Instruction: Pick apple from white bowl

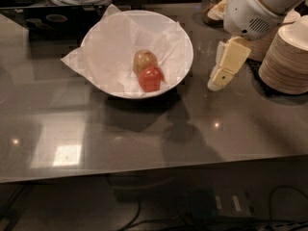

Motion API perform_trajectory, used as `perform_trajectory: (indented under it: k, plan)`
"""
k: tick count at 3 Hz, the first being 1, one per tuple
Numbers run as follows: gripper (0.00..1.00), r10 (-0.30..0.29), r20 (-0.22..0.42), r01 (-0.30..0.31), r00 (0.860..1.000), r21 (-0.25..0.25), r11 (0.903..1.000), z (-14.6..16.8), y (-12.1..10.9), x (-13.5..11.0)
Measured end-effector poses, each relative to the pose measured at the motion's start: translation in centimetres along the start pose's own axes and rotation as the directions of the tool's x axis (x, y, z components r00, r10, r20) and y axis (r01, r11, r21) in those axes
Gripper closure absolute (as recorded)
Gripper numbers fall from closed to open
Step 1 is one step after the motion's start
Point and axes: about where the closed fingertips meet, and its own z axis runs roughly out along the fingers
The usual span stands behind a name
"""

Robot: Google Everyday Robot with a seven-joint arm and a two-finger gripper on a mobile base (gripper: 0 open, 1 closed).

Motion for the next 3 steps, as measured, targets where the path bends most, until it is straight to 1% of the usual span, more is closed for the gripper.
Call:
perform_trajectory:
  k: [1, 2, 3]
  plan:
    - [0.00, 0.037, 0.127, -0.044, 0.991, 0.053, 0.9976, 1.6, -2.3, -1.8]
    - [0.08, 0.039, 0.207, -0.054, 0.977, 0.066, 0.9964, 2.7, -3.9, -3.6]
    - [0.15, 0.031, 0.250, -0.045, 0.968, 0.051, 0.9977, 3.5, -4.5, -5.1]
